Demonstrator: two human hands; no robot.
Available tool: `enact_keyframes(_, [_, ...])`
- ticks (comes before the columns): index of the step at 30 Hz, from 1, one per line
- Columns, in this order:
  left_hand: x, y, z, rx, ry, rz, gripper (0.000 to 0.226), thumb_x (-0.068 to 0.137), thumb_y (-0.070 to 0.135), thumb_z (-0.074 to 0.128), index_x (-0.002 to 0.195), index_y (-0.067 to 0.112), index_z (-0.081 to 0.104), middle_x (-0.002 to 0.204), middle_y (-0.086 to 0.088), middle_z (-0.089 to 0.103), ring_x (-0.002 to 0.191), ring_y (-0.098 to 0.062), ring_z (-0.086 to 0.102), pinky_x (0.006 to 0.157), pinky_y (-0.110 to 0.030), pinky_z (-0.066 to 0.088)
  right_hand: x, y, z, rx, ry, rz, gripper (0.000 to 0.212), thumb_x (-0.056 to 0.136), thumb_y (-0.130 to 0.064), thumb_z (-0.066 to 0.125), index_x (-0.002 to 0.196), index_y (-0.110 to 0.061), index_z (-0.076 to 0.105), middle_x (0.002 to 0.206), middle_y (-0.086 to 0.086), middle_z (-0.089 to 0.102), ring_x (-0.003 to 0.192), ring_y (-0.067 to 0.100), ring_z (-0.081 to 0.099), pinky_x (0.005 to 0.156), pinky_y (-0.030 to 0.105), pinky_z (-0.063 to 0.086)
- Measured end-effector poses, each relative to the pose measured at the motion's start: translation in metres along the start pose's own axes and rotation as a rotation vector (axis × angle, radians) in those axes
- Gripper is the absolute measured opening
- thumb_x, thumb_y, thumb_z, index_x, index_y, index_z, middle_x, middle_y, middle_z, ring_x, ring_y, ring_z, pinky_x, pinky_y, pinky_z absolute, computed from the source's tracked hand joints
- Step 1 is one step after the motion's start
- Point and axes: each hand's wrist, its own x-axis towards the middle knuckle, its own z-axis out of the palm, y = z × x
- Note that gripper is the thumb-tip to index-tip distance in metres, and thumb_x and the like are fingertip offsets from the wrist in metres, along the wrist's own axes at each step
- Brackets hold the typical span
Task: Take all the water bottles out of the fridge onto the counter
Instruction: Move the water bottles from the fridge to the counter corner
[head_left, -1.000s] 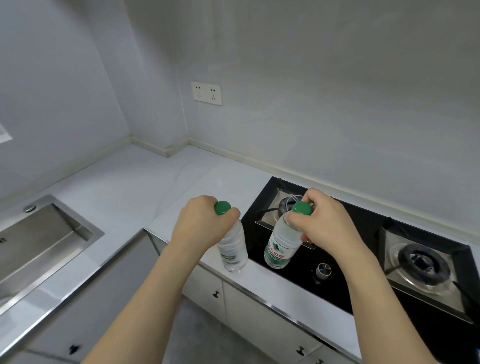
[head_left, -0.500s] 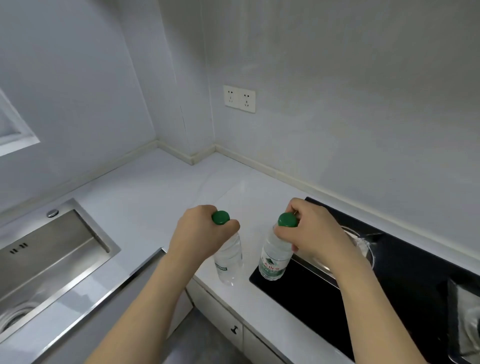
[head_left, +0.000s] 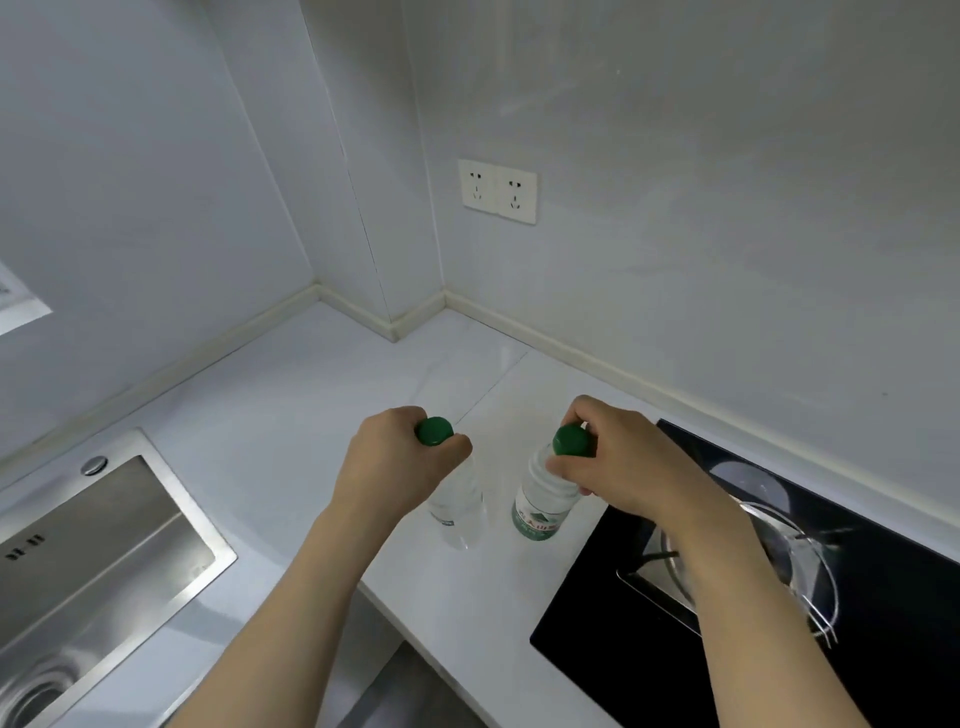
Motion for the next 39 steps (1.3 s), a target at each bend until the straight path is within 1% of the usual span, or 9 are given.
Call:
enact_keyframes(4, [0.039,-0.018,-0.001,-0.043,-0.063,-0.025,0.036,0.056,0.042,0.058,0.061,0.016,0.033,0.059,0.0,0.032,0.053,-0.016,0.042,0.054,-0.031,0.03,0.032,-0.007,0.008,-0.01,-0.024,0.03,0.022,0.081,-0.036,0.068,0.088,-0.028,0.049,0.08,-0.005,0.062,0.075,0.017,0.061,0.061,0.029,0.044])
enact_keyframes(7, [0.076,-0.036,-0.007,-0.032,-0.097,-0.023,0.036,0.055,0.043,0.057,0.062,0.015,0.036,0.061,-0.001,0.034,0.053,-0.016,0.047,0.054,-0.03,0.031,0.064,-0.016,0.02,-0.002,-0.028,0.056,0.02,0.082,-0.034,0.068,0.089,-0.027,0.05,0.082,-0.007,0.061,0.077,0.015,0.061,0.063,0.03,0.046])
enact_keyframes(11, [0.128,-0.061,-0.022,0.002,-0.135,0.01,0.035,0.058,0.041,0.059,0.062,0.015,0.036,0.058,-0.001,0.035,0.053,-0.016,0.045,0.053,-0.03,0.031,0.111,-0.037,0.038,-0.049,-0.03,0.081,0.019,0.083,-0.034,0.067,0.09,-0.029,0.049,0.084,-0.011,0.06,0.076,0.012,0.058,0.068,0.033,0.049])
enact_keyframes(16, [0.194,-0.091,-0.051,-0.02,-0.154,0.02,0.034,0.065,0.034,0.063,0.061,0.014,0.036,0.055,0.0,0.036,0.05,-0.016,0.042,0.051,-0.03,0.031,0.177,-0.078,0.057,-0.099,-0.033,0.074,0.019,0.086,-0.033,0.066,0.09,-0.031,0.048,0.086,-0.011,0.059,0.075,0.009,0.056,0.063,0.028,0.046])
enact_keyframes(19, [0.232,-0.112,-0.07,-0.023,-0.137,0.011,0.037,0.068,0.032,0.064,0.06,0.015,0.032,0.054,0.001,0.033,0.049,-0.017,0.031,0.05,-0.028,0.026,0.224,-0.106,0.074,-0.123,-0.059,0.044,0.019,0.087,-0.033,0.066,0.094,-0.03,0.049,0.088,-0.011,0.058,0.076,0.01,0.056,0.062,0.027,0.044])
enact_keyframes(22, [0.265,-0.132,-0.089,0.035,-0.101,0.018,0.04,0.07,0.032,0.065,0.061,0.014,0.031,0.054,0.002,0.028,0.051,-0.017,0.025,0.048,-0.026,0.022,0.264,-0.132,0.089,-0.143,-0.083,0.018,0.02,0.087,-0.032,0.066,0.096,-0.029,0.049,0.09,-0.009,0.059,0.079,0.014,0.057,0.067,0.031,0.047])
enact_keyframes(29, [0.336,-0.174,-0.131,0.11,-0.072,-0.015,0.035,0.074,0.033,0.063,0.063,0.013,0.036,0.058,0.0,0.034,0.052,-0.018,0.029,0.049,-0.025,0.024,0.361,-0.187,0.121,-0.231,-0.125,-0.097,0.023,0.087,-0.033,0.067,0.099,-0.028,0.048,0.093,-0.007,0.056,0.083,0.019,0.054,0.068,0.033,0.045])
enact_keyframes(34, [0.386,-0.202,-0.157,0.129,-0.021,-0.022,0.034,0.072,0.032,0.061,0.062,0.015,0.034,0.056,0.001,0.032,0.05,-0.018,0.028,0.048,-0.025,0.023,0.429,-0.225,0.141,-0.292,-0.166,-0.202,0.025,0.088,-0.027,0.065,0.107,-0.023,0.05,0.099,-0.002,0.056,0.087,0.022,0.054,0.075,0.036,0.048])
enact_keyframes(39, [0.428,-0.222,-0.17,0.15,-0.006,-0.007,0.028,0.078,0.031,0.058,0.066,0.012,0.041,0.058,-0.001,0.035,0.05,-0.016,0.029,0.049,-0.026,0.024,0.495,-0.251,0.158,-0.39,-0.239,-0.29,0.027,0.087,-0.022,0.064,0.111,-0.022,0.052,0.104,0.002,0.058,0.093,0.024,0.057,0.08,0.038,0.049])
